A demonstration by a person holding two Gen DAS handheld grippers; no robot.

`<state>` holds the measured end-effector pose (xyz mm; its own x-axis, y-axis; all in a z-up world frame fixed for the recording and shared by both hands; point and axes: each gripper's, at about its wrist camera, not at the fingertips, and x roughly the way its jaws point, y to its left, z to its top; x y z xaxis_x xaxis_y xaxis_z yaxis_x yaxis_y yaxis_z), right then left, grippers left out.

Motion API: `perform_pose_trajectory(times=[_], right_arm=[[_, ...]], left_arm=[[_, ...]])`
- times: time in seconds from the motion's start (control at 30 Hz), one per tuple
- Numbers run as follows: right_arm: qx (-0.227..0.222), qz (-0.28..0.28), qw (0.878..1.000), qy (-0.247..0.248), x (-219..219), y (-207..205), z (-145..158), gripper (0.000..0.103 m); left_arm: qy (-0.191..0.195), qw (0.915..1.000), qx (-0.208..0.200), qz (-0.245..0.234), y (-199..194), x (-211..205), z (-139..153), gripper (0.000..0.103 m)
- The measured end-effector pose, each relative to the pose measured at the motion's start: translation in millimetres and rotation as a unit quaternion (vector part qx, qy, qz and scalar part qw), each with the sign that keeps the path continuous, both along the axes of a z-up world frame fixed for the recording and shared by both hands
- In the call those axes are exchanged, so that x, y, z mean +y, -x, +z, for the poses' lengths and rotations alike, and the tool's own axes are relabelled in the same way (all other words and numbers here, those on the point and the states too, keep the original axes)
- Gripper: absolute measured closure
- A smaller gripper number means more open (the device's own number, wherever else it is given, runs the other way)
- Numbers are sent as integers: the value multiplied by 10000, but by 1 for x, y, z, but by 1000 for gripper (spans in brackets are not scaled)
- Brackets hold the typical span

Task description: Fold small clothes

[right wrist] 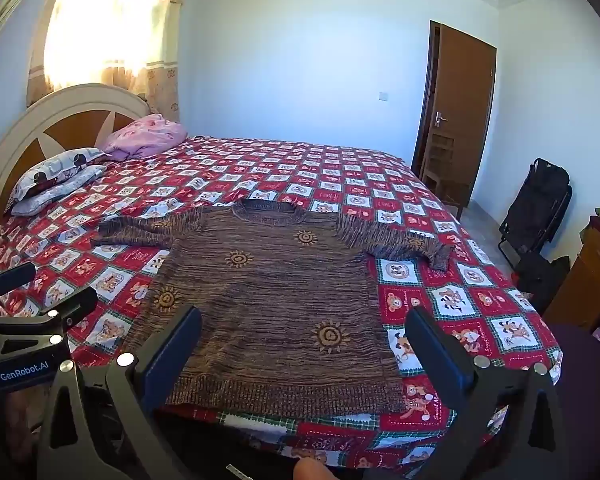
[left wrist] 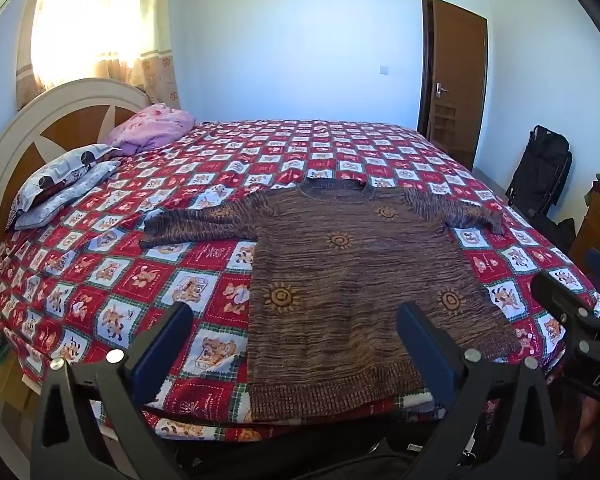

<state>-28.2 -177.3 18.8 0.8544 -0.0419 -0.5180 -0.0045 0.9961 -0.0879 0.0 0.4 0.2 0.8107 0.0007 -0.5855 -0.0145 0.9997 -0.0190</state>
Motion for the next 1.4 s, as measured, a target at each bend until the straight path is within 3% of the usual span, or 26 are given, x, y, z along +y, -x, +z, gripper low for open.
perform_pose_trajectory(times=[0.03, 1.4], right_arm=[[-13, -6, 10000, -4, 0, 0, 0, 1], [212, 72, 9996, -172, 1, -6, -11, 1]], left_arm=[[-177, 9998, -34, 1, 0, -1, 0, 0], [-56, 10000, -33, 1, 0, -1, 0, 0]])
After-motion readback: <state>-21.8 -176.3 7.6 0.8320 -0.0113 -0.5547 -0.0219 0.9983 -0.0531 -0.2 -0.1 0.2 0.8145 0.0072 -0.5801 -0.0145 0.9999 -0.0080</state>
